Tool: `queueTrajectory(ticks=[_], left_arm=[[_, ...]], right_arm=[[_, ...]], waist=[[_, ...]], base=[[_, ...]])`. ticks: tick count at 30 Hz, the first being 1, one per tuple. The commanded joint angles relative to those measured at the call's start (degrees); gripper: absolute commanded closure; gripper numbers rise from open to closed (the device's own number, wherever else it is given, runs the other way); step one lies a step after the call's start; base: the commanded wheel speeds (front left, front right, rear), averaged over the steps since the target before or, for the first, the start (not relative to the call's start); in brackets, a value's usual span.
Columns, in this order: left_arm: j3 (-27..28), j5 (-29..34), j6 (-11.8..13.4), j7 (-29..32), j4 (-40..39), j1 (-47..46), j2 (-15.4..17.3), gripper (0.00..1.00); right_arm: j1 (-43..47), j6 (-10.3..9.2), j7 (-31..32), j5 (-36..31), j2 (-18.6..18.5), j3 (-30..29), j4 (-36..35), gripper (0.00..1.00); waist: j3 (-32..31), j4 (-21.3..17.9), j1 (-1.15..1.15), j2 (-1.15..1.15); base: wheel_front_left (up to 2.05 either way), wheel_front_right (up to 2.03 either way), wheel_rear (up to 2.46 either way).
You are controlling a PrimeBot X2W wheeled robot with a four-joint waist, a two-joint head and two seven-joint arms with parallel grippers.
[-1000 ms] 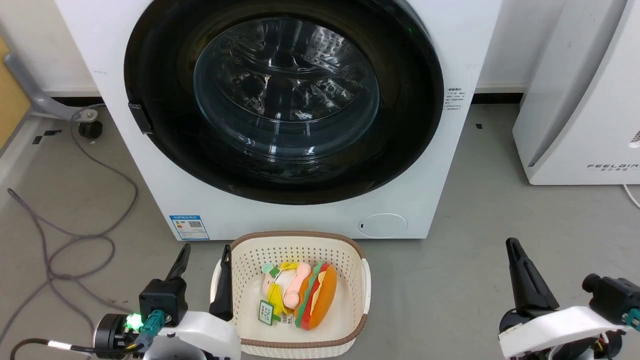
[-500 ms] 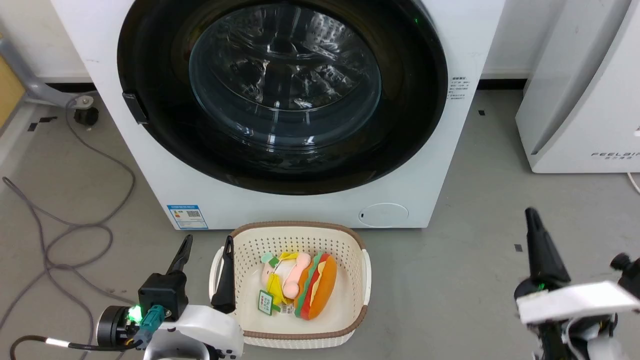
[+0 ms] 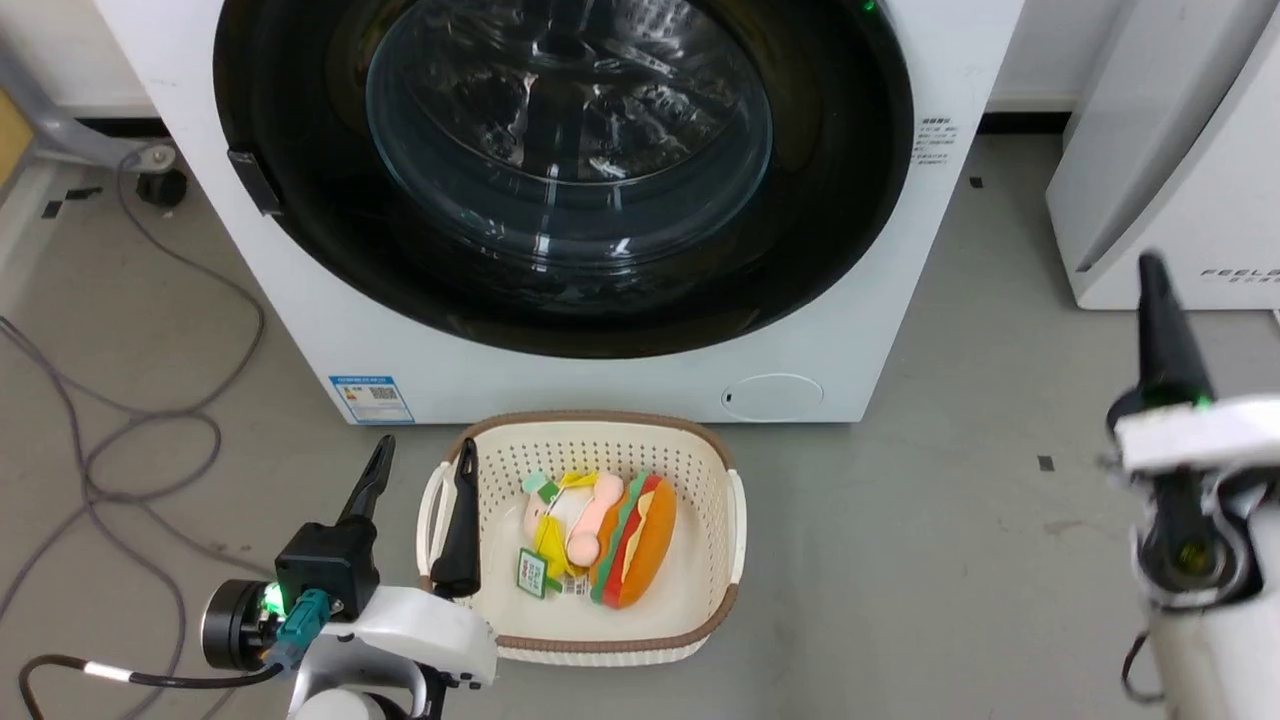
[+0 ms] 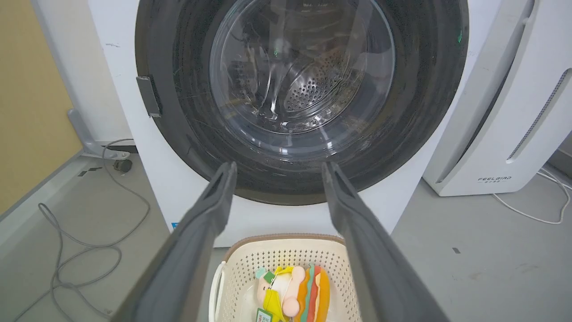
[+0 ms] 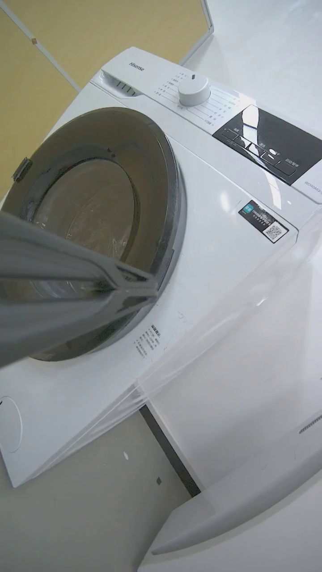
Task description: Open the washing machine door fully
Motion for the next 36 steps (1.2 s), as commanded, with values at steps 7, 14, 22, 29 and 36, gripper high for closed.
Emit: queueTrajectory(ticks=[7, 14, 22, 29, 36], left_arm=[[-0.61, -0.78, -0.42, -1.37, 0.11, -2.06, 0.02, 0.00], [-1.00, -1.20, -0.68, -2.20, 0.08, -3.26, 0.02, 0.00], [-1.67, -1.77, -1.07, -3.16, -0.01, -4.62, 0.02, 0.00], [-2.30, -2.30, -1.14, -4.00, 0.03, -6.08, 0.02, 0.00], [-2.78, -2.83, -1.23, -4.84, 0.03, -7.79, 0.03, 0.00]], right_arm=[[-11.60, 0.04, 0.79, 6.82, -4.32, 1.13, 8.05, 1.00], [-22.51, 0.04, 4.30, 11.63, -7.73, 4.22, 16.99, 1.00], [-34.62, 0.05, 10.86, 15.09, -9.95, 9.66, 25.83, 1.00], [-44.91, 0.05, 19.16, 17.62, -10.57, 14.88, 32.17, 1.00], [-54.33, 0.05, 26.56, 19.17, -10.36, 20.35, 39.34, 1.00]], waist=[[1.88, 0.80, -0.01, 0.00], [3.40, 1.13, -0.01, 0.00], [5.24, 1.39, -0.01, 0.00], [7.49, 1.79, -0.01, 0.00], [10.09, 2.41, -0.01, 0.00]], base=[[0.00, 0.00, 0.00], [0.00, 0.00, 0.00], [0.00, 0.00, 0.00], [0.00, 0.00, 0.00], [0.00, 0.00, 0.00]])
